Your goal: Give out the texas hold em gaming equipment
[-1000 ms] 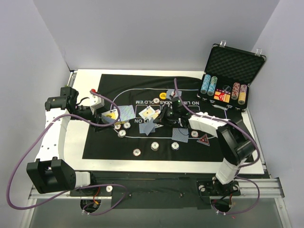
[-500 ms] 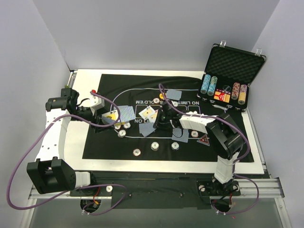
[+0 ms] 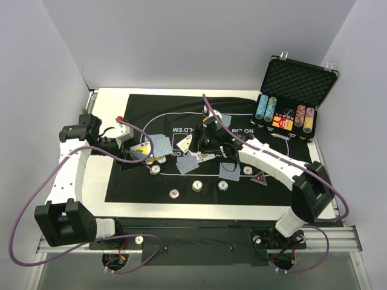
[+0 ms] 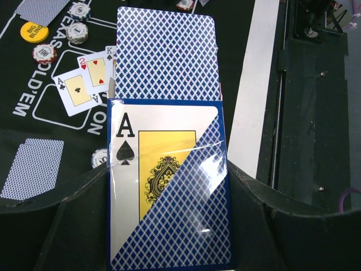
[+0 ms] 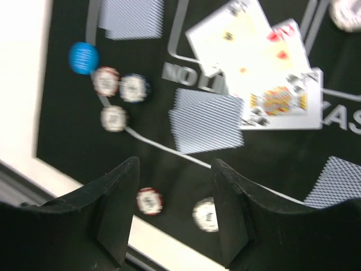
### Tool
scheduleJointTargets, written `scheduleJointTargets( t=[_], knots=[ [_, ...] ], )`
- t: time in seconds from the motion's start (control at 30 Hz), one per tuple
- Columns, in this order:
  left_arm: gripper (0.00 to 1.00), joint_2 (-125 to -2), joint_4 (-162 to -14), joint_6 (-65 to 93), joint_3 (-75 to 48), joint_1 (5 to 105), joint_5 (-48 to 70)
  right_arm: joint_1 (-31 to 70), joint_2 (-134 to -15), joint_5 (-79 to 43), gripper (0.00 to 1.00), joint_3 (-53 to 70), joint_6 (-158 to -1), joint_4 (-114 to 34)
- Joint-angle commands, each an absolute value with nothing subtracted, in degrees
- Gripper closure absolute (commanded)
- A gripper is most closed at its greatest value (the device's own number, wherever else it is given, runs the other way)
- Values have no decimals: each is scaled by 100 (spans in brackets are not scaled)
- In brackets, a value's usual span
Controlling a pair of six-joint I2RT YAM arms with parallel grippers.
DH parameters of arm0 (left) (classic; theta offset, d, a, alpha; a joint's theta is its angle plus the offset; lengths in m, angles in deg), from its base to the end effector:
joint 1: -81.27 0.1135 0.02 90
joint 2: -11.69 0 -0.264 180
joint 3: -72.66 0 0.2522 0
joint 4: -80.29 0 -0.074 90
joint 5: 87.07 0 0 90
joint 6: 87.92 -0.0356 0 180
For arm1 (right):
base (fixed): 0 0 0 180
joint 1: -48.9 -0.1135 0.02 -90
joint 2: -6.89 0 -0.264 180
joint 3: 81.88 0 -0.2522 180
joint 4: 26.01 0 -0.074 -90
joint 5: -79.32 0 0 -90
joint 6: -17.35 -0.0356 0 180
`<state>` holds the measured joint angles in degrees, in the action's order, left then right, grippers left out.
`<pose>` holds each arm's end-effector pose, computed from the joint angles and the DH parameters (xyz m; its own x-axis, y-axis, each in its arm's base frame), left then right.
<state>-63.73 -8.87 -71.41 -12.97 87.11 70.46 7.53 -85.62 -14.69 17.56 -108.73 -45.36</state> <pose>0.2182 -0.0107 0.3273 -0.1727 0.3507 -0.9204 0.9725 0.2087 -0.1030 0.2774 0.2476 0.2681 -0.7298 0.1401 -0.6692 -0.3395 0.7753 0.5326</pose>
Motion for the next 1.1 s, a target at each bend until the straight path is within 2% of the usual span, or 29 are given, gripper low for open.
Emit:
scheduleJointTargets(
  t=[0.0,0.4,1.07],
  knots=[
    [100,-6276,537,-7324,-1290,8751,7324,399,-8170,-1139,51,809,-10702,-5295],
    [100,-6188,537,-7351,-1167,8742,7210,-260,-8635,-778,52,-589,-10430,-6464],
    [100,-6214,537,-7649,-877,8742,7315,-840,-9251,-980,52,-1152,-10412,-6632]
  ],
)
